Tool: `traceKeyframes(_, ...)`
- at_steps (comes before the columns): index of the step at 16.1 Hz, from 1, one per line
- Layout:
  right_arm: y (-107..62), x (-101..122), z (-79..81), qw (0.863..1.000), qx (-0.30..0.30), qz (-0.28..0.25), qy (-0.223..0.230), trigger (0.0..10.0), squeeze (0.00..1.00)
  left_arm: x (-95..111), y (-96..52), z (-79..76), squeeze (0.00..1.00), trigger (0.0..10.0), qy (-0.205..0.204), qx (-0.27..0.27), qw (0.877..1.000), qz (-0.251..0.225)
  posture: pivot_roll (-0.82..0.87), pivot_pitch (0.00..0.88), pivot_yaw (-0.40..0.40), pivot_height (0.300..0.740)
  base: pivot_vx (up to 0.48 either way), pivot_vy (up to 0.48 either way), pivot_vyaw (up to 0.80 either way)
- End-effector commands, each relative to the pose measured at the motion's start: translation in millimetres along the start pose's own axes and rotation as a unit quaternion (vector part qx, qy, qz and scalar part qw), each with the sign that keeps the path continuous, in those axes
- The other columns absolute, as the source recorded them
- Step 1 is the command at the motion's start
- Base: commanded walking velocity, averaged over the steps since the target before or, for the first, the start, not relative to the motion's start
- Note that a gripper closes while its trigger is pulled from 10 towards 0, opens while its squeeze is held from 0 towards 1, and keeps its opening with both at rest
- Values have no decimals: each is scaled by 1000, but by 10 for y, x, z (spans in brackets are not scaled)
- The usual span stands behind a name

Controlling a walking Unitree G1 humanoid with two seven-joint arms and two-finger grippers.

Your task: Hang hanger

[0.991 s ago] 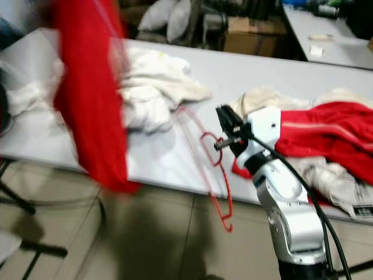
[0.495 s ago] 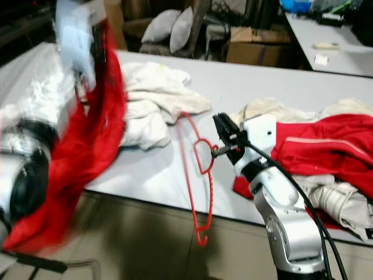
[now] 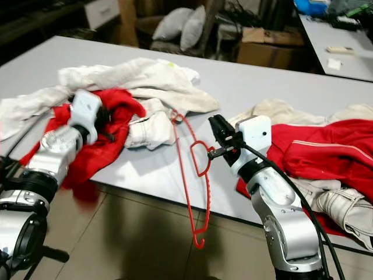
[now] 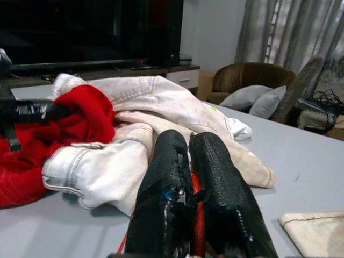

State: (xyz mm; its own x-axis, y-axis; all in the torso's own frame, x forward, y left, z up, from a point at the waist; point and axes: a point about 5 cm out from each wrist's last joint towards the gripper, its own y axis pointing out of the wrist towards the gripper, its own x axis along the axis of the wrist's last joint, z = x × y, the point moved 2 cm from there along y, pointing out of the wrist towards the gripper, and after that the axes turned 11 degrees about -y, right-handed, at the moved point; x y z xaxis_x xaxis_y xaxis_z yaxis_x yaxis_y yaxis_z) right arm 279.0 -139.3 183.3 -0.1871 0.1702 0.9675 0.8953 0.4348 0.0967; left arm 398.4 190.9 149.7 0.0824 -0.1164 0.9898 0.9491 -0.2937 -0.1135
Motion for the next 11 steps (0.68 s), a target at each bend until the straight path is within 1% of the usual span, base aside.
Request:
traceKeyframes(1,-10,-41,11,1000,3,8,3,10000,0,-123,-50,-43,0,0,-10,-16,999,31,-75,0,35,740,0,0,0)
traceKeyframes(2,-16,-43,13,1000,4,9,2,10000,0,-135,-63,-39,0,0,-9,-17,999,39,-75,0,35,740,0,0,0)
traceKeyframes(4,-27,-49,6,1000,2,11,2,10000,0,-86,-86,46,0,0,-6,-14,999,51,-78,0,41,740,0,0,0)
traceKeyframes(6,-31,-55,-2,1000,1,13,0,10000,0,48,-99,159,0,0,2,-6,999,44,-78,0,40,740,0,0,0)
traceKeyframes(7,-28,-56,-14,1000,0,13,0,10000,0,205,-126,265,0,0,5,-1,999,33,-75,1,36,740,0,0,0)
traceKeyframes(8,-24,-57,-22,1000,-1,14,-1,10000,0,307,-145,335,0,0,11,-4,1000,29,-72,1,33,740,0,0,0)
traceKeyframes(9,-24,-57,-22,1000,-1,14,-1,10000,0,307,-145,335,0,0,11,-4,1000,29,-72,1,33,740,0,0,0)
traceKeyframes(10,-11,-57,-33,1000,-2,13,-1,10000,0,536,-205,540,0,0,26,7,999,24,-67,1,28,740,0,0,0)
traceKeyframes(11,2,-56,-38,1000,-1,12,-2,10000,0,776,-267,767,0,0,42,49,998,-7,-64,0,24,740,0,0,0)
